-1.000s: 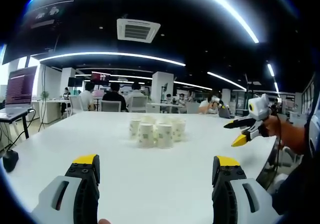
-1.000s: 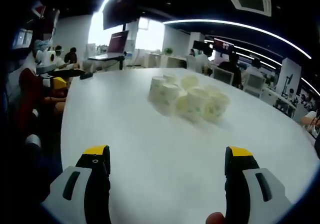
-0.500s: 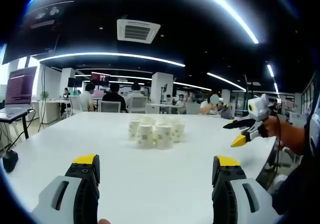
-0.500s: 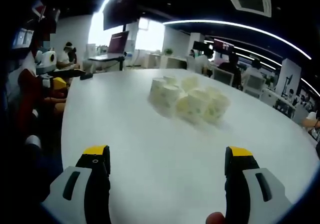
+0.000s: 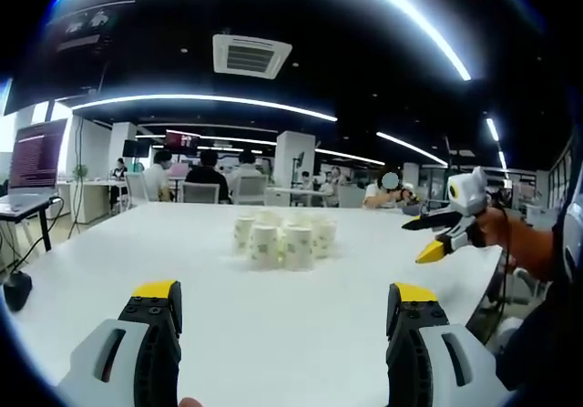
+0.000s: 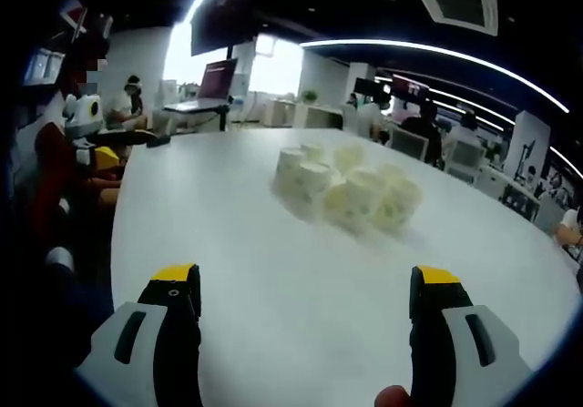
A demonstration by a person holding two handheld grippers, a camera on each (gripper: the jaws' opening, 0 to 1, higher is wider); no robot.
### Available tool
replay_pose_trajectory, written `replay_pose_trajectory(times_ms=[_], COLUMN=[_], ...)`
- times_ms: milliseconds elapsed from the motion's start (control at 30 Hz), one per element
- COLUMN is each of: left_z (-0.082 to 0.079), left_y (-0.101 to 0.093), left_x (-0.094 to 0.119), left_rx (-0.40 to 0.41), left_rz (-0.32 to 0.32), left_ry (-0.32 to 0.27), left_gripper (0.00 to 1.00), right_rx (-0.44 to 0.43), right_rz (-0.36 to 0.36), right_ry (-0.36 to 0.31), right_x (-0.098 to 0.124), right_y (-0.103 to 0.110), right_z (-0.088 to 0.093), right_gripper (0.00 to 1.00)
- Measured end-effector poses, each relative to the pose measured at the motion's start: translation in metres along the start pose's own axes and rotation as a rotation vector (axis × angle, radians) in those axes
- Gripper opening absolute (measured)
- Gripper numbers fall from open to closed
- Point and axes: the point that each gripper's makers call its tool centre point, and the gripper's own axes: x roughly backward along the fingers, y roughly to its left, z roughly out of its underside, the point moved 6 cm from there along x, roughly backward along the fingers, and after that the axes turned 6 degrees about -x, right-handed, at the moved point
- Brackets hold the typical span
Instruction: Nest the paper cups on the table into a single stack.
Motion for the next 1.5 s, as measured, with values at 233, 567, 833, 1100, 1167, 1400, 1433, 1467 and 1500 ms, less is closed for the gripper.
replay_pose_trajectory(times_ms=[233, 567, 833, 1100, 1167, 1400, 1433, 1467, 1500], left_z=[0.002, 0.004, 0.008, 0.008, 0.007, 0.006, 0.005, 0.004, 0.003], left_y=[0.001, 0.002, 0.003, 0.003, 0.004, 0.003, 0.004, 0.004, 0.004], left_x=[0.001, 0.0, -0.001, 0.0, 0.0, 0.002, 0.003, 0.004, 0.005], left_rx=[0.005, 0.008, 0.01, 0.006, 0.006, 0.002, -0.002, -0.004, -0.004], left_rz=[-0.003, -0.005, -0.006, -0.009, -0.009, -0.01, -0.014, -0.015, -0.016], left_ry=[0.004, 0.01, 0.021, 0.024, 0.022, 0.021, 0.019, 0.018, 0.016], left_gripper=[0.99, 0.99, 0.99, 0.99, 0.99, 0.99, 0.99, 0.99, 0.99], right_rx=[-0.003, -0.005, -0.012, -0.016, -0.02, -0.025, -0.025, -0.024, -0.023], right_rz=[-0.013, -0.023, -0.028, -0.028, -0.026, -0.026, -0.028, -0.031, -0.034], right_ry=[0.009, 0.021, 0.032, 0.027, 0.025, 0.023, 0.022, 0.021, 0.019], right_x=[-0.007, -0.011, -0.016, -0.016, -0.015, -0.015, -0.016, -0.017, -0.018], right_y=[0.002, 0.002, 0.003, 0.002, 0.002, 0.003, 0.004, 0.005, 0.006], right_z=[0.0, 0.004, 0.009, 0.01, 0.011, 0.012, 0.011, 0.01, 0.009], right_gripper=[0.99, 0.99, 0.99, 0.99, 0.99, 0.99, 0.99, 0.99, 0.99])
